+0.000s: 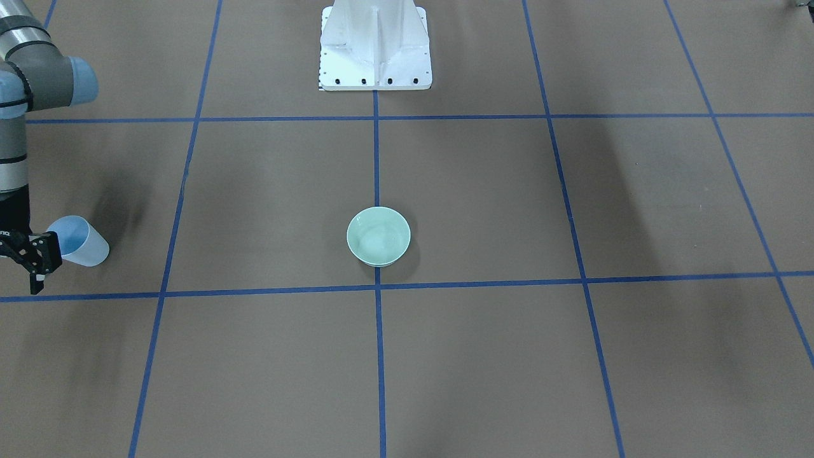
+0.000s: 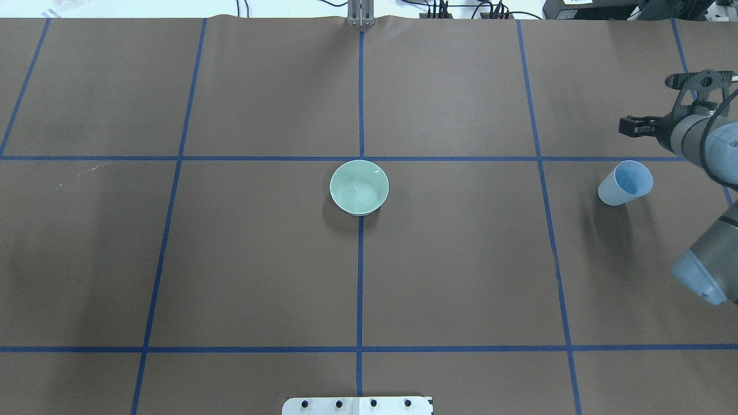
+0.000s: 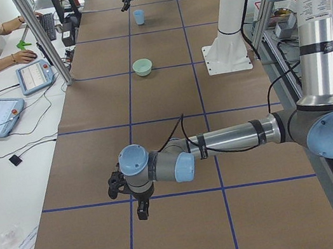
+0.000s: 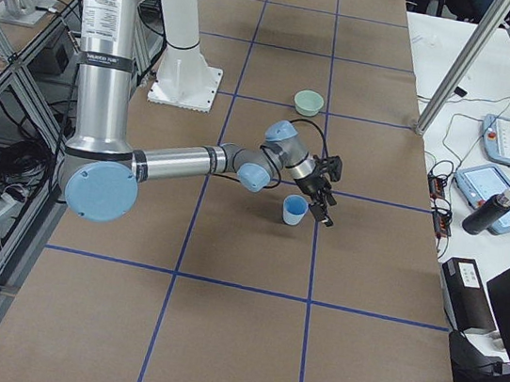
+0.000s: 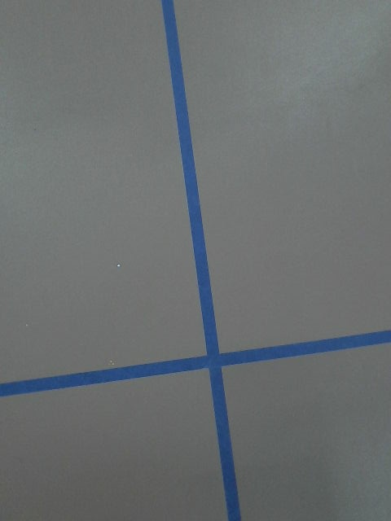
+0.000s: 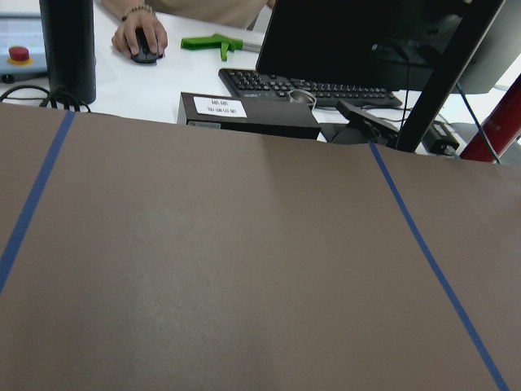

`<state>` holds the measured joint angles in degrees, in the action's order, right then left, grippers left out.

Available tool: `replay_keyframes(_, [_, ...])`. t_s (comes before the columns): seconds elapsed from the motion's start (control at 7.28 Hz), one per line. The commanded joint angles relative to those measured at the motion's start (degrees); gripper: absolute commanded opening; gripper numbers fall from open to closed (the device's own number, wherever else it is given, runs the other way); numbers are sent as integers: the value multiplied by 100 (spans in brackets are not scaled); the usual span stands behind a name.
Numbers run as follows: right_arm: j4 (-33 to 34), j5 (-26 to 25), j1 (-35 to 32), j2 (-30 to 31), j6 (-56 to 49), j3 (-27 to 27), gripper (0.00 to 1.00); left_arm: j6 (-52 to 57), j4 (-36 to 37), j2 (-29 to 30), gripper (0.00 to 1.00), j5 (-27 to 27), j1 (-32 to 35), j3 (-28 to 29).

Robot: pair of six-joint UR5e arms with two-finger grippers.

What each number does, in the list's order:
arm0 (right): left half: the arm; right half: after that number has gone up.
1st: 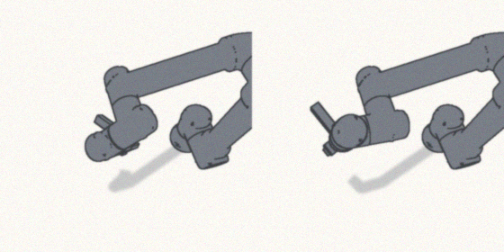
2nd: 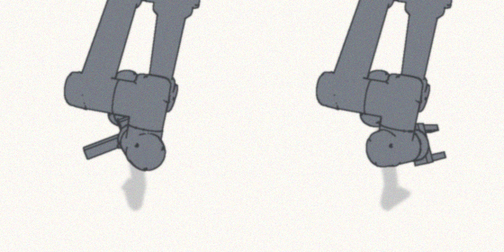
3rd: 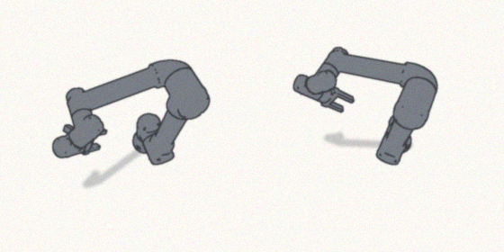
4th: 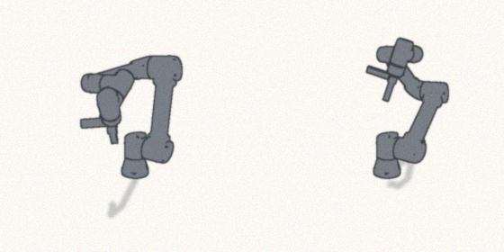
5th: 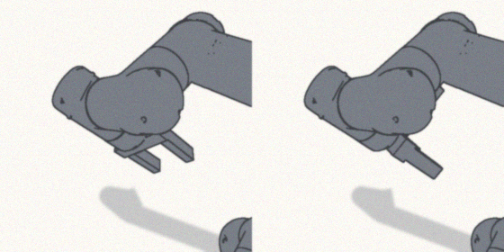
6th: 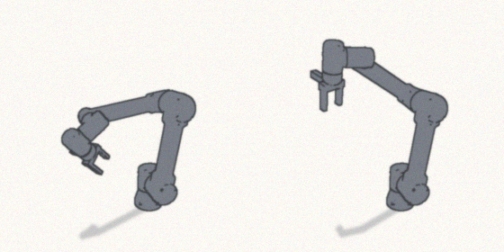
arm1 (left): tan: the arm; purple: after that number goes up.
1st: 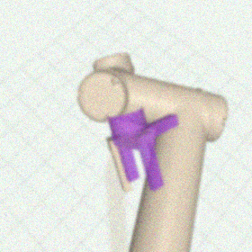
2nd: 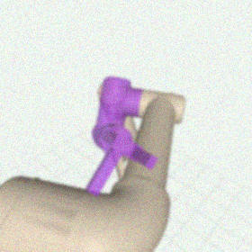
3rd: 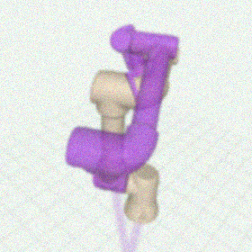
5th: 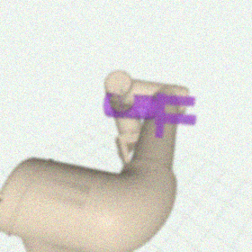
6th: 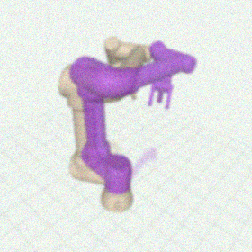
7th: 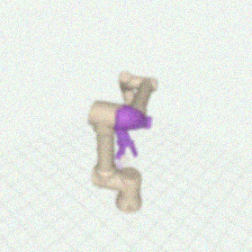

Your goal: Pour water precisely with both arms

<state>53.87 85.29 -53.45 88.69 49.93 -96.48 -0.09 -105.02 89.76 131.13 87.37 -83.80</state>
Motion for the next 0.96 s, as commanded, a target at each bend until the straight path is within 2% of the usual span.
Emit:
replay_keyframes(0.0, [568,1711,-1022,-27,-1662,-11,99,0,0,6,100,0,-1,-4])
replay_keyframes(0.14, [1024,2537,-1610,-132,-2567,-11,99,0,0,6,100,0,-1,-4])
replay_keyframes(0.41, [2086,3587,-2500,-246,-4002,-72,99,0,0,-2,100,0,-1,4])
replay_keyframes(0.55, [3580,4139,-2852,-717,-4400,-107,99,26,0,-2,100,0,-1,57])
replay_keyframes(0.69, [4648,4136,-2890,-861,-4509,-238,99,44,0,-29,100,0,-1,57])
replay_keyframes(0.82, [4719,4058,-2891,-593,-4858,-231,99,44,0,-20,100,0,-1,57])
